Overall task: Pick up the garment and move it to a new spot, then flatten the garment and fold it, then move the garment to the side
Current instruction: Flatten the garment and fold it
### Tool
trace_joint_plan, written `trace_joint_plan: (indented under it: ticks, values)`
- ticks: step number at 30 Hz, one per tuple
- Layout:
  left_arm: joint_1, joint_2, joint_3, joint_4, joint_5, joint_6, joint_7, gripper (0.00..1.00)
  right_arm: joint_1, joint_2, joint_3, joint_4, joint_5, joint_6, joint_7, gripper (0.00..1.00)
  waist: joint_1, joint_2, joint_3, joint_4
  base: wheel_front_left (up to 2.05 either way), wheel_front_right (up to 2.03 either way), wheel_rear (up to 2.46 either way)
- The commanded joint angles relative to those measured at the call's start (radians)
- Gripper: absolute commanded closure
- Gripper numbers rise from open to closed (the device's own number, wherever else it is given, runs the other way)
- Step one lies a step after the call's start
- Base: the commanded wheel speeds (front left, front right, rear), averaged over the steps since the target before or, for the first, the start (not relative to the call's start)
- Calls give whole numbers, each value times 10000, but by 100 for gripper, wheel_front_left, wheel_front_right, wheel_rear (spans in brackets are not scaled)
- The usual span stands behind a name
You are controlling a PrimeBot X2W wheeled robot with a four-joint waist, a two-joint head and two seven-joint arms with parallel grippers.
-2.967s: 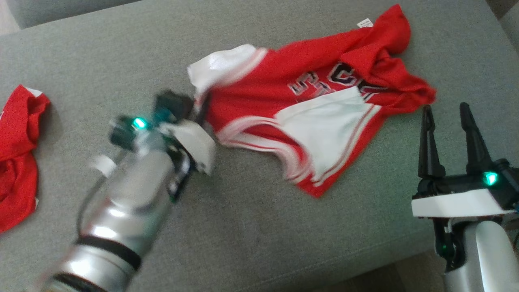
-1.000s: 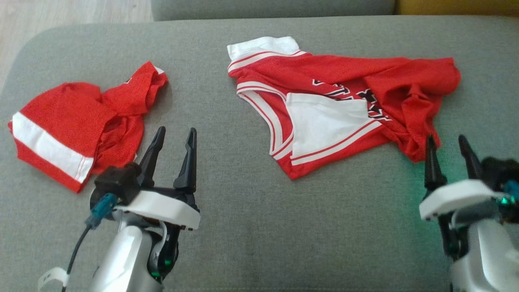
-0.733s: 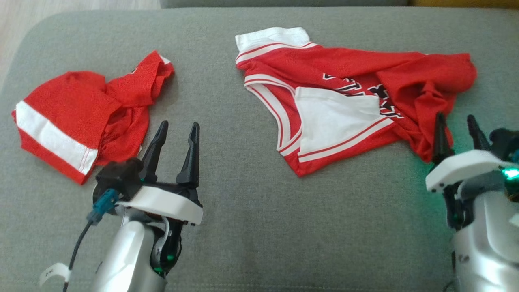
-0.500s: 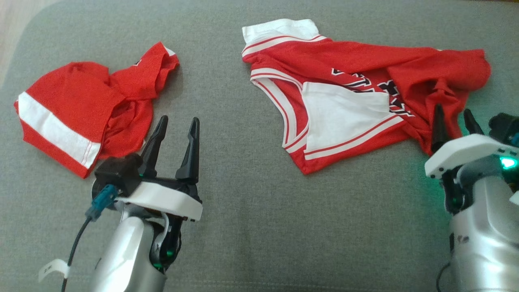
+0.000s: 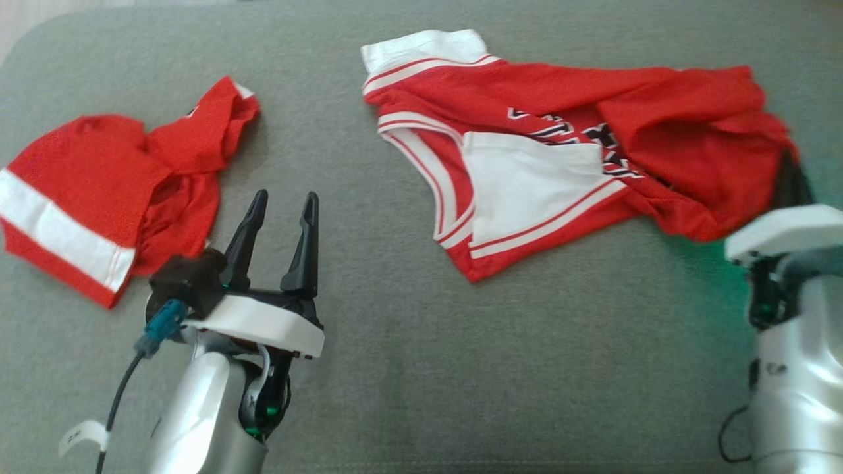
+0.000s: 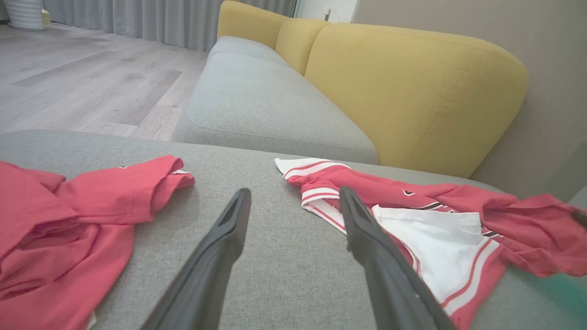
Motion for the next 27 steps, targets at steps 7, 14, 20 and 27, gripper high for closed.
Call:
trace_joint_plan:
  ticks: [7,14,20,27]
  values:
    - [-215,35,317,-282,-8,45,-76,0,1132,-39,-824,-597,812,-9,-535,100,0,0,-510,-873,0,0,0]
    - [-143,35,167,-231,-31,80,-76,0,1349,-39,-1343,-276,612,-9,-844,0,0,0,-704,-1144,0,0,0]
    - [-86,34,80,-198,-110,106,-76,0,1554,-39,100,-1024,594,-9,-1384,0,0,0,-1023,-1113,0,0,0]
    - [182,34,-136,-482,-504,209,-76,0,3408,-39,2710,-3251,1142,-9,-1610,0,0,0,-1432,-983,0,0,0]
